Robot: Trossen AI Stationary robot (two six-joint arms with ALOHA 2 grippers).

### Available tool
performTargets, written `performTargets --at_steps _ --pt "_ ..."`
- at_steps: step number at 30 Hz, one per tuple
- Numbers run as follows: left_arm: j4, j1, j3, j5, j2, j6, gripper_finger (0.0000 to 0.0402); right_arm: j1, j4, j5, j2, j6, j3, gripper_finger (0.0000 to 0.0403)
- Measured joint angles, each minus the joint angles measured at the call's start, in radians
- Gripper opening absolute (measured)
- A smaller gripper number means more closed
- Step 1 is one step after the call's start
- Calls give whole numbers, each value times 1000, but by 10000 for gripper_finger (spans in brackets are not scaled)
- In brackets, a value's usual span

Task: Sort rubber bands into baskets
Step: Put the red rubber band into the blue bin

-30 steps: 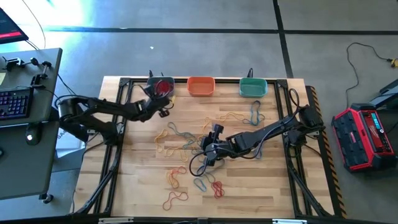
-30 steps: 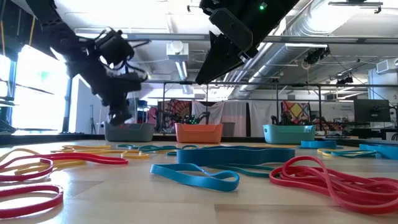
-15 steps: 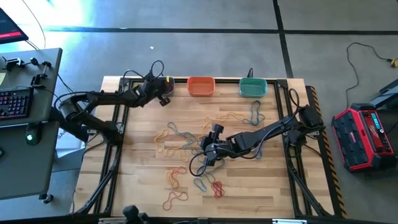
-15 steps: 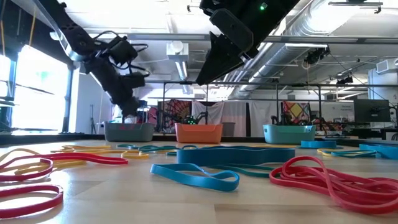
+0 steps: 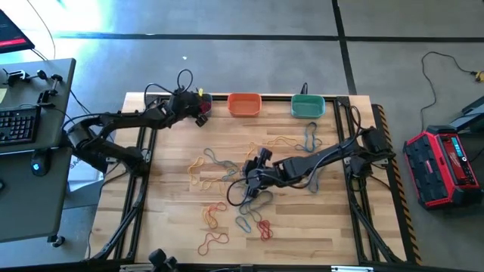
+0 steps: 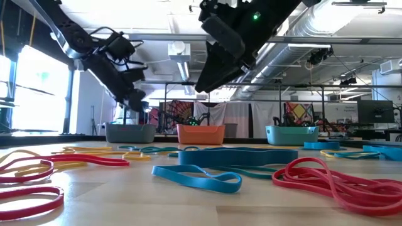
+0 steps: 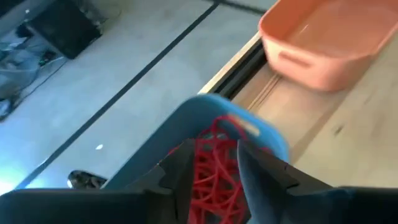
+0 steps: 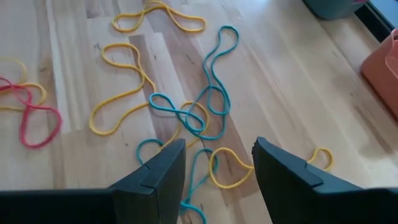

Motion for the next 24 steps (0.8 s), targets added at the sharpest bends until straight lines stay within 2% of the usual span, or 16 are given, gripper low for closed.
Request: performTargets --at_steps 3,5,8,12,14,17,21,24 --pt "50 -12 -37 55 -49 -27 119 7 -1 12 0 -10 0 167" --pt "99 -28 -72 94 -88 -51 119 20 -1 19 0 -11 0 145" --pt "159 -70 -120 127 -161 -78 120 38 48 43 0 -5 -27 90" --pt "156 -148 -148 179 -253 -122 120 49 197 32 0 19 -105 12" --pt "160 -194 -160 204 -294 -140 120 54 274 1 0 35 -143 12" --pt "159 -271 -182 224 -342 -153 120 80 290 -45 0 87 -178 18" --pt "170 -379 -215 225 -384 -174 120 134 233 -116 -18 133 -198 3" --pt "231 -466 -250 225 -394 -202 120 189 176 -194 -30 175 -187 9"
